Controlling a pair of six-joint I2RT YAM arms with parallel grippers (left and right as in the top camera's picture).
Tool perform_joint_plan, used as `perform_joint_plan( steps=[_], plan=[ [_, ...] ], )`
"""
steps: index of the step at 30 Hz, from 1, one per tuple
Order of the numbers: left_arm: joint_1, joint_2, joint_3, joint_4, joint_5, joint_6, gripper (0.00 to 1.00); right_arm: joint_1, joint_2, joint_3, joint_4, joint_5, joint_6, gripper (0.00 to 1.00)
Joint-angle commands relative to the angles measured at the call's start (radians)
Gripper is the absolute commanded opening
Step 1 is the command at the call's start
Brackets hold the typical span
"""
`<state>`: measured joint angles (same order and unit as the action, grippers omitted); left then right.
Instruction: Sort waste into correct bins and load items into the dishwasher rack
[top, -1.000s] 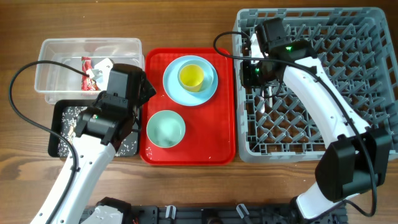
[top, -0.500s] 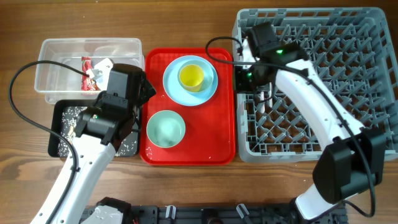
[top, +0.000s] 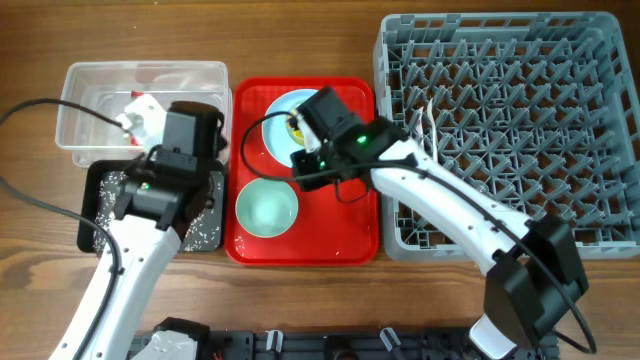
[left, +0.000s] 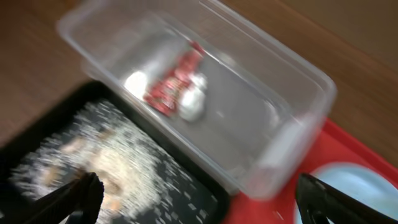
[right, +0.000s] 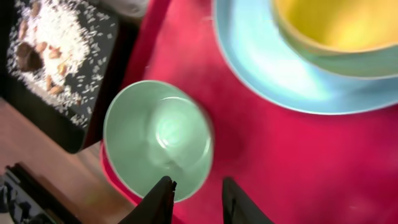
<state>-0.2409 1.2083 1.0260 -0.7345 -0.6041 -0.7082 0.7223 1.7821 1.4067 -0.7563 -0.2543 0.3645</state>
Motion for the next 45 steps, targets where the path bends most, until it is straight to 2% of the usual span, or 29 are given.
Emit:
perform_joint_plan(
  steps=[1, 2, 5, 12, 18, 22, 32, 38, 45],
  plan=[
    [0.090, 0.002, 0.005, -0.032, -0.282, 0.013, 1.00, 0.042, 0.015, -0.008, 0.019, -0.006, 0.013, 0.28],
    [0.205, 0.002, 0.005, -0.098, -0.318, 0.017, 1.00, 0.087, 0.015, -0.008, 0.047, -0.006, 0.005, 0.29],
    [0.349, 0.002, 0.005, -0.163, -0.317, 0.017, 1.00, 0.137, 0.015, -0.008, 0.080, 0.023, 0.001, 0.31],
    [0.537, 0.002, 0.005, -0.172, -0.301, 0.016, 1.00, 0.238, 0.018, -0.008, 0.181, 0.082, -0.057, 0.34],
    [0.557, 0.002, 0.005, -0.172, -0.301, 0.016, 1.00, 0.329, 0.086, -0.008, 0.269, 0.111, -0.135, 0.37],
    [0.557, 0.002, 0.005, -0.172, -0.301, 0.016, 1.00, 0.356, 0.148, -0.008, 0.280, 0.170, -0.137, 0.37],
    [0.557, 0.002, 0.005, -0.172, -0.301, 0.016, 1.00, 0.357, 0.193, -0.008, 0.233, 0.247, -0.136, 0.38],
    [0.557, 0.002, 0.005, -0.172, -0.301, 0.016, 1.00, 0.357, 0.193, -0.008, 0.202, 0.246, -0.128, 0.32],
    [0.557, 0.002, 0.005, -0.172, -0.301, 0.016, 1.00, 0.357, 0.193, -0.008, 0.167, 0.246, -0.128, 0.32]
  ],
)
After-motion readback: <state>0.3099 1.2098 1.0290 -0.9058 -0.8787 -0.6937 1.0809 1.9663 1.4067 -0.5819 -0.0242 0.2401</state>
